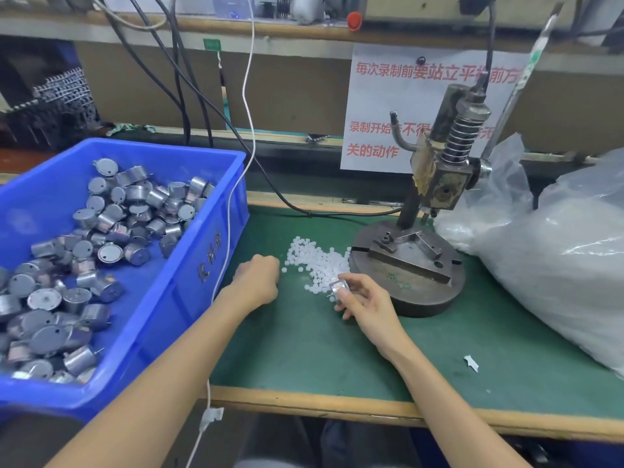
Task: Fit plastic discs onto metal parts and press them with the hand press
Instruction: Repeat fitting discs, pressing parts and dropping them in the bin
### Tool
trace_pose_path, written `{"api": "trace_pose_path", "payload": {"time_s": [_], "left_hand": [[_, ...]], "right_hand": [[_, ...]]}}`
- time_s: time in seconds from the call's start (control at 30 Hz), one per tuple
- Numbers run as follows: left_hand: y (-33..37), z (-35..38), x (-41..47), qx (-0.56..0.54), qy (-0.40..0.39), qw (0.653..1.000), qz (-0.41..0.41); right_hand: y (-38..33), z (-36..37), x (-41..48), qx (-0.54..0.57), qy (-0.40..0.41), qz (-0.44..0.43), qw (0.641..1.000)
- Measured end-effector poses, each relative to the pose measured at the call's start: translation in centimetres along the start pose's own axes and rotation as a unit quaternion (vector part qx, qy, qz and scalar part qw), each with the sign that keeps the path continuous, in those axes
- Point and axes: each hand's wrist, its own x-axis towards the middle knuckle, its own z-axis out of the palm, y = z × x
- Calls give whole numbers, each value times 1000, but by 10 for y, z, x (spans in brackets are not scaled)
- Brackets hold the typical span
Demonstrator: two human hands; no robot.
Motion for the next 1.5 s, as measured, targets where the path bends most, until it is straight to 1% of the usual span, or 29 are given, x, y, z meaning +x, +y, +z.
{"api": "trace_pose_path", "payload": {"time_s": [0.1, 0.17, 0.23, 0.3, 0.37, 0.5, 0.57, 0.7, 0.8, 0.93, 1.07, 1.23, 1.37, 1.5], "left_hand": [[1, 0, -8, -11, 5, 1000, 3], [5, 5, -15, -14, 26, 999, 17], [15, 16, -23, -75, 48, 994, 61], [28, 29, -31, -169, 41, 978, 119], [37, 43, -37, -210, 45, 966, 147], [36, 67, -38, -272, 149, 941, 136], [34, 70, -37, -294, 170, 932, 130], [34, 70, -37, -304, 173, 928, 132], [33, 73, -36, -307, 182, 926, 119], [32, 72, -37, -314, 190, 924, 110], [31, 73, -38, -318, 173, 926, 110], [31, 73, -38, -307, 159, 931, 114], [31, 75, -37, -307, 179, 927, 118], [30, 77, -37, -314, 188, 921, 135]], "right_hand": [[2, 2, -1, -10, 2, -10, 1000], [2, 4, -2, -12, 8, -17, 1000], [3, 4, -4, -16, 20, -25, 999], [5, 3, -8, -22, 26, -34, 999], [8, 0, -13, -34, 23, -39, 998], [11, -2, -17, -115, 2, -49, 992], [11, 1, -15, -151, 12, -53, 987], [9, 3, -12, -179, 32, -64, 981], [11, 2, -13, -204, 46, -81, 975], [11, 5, -13, -220, 42, -102, 969], [12, 7, -14, -249, 42, -130, 959], [13, 7, -14, -307, 41, -188, 932], [15, 9, -16, -371, 24, -242, 896], [20, 11, -16, -417, 15, -269, 868]]}}
